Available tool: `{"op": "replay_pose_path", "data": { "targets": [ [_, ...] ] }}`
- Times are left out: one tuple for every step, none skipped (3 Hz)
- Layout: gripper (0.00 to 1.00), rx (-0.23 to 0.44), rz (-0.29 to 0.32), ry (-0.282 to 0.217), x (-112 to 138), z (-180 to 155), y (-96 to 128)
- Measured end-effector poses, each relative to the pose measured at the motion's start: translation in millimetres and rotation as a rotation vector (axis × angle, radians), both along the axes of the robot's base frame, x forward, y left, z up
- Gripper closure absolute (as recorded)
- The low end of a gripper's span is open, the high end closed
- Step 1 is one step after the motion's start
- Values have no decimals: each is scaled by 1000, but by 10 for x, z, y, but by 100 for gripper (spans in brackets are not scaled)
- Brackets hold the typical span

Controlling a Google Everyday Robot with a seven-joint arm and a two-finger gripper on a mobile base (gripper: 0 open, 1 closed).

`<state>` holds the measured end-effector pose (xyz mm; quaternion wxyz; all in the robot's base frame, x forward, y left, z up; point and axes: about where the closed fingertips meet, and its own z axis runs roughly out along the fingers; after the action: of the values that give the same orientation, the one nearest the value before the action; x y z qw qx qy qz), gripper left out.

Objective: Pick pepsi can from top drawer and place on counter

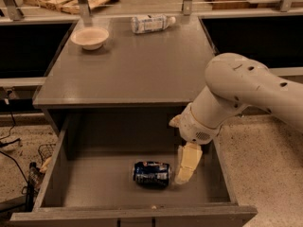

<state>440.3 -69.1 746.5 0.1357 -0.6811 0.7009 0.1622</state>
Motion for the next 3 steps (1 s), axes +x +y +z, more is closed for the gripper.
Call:
{"op": "replay_pose_path", "data": {
  "targets": [
    [0, -37, -50, -8, 41, -54, 3],
    [0, -37, -51, -9, 40, -52, 3],
    [0, -12, -59, 2, 61, -156, 48]
  ]
}}
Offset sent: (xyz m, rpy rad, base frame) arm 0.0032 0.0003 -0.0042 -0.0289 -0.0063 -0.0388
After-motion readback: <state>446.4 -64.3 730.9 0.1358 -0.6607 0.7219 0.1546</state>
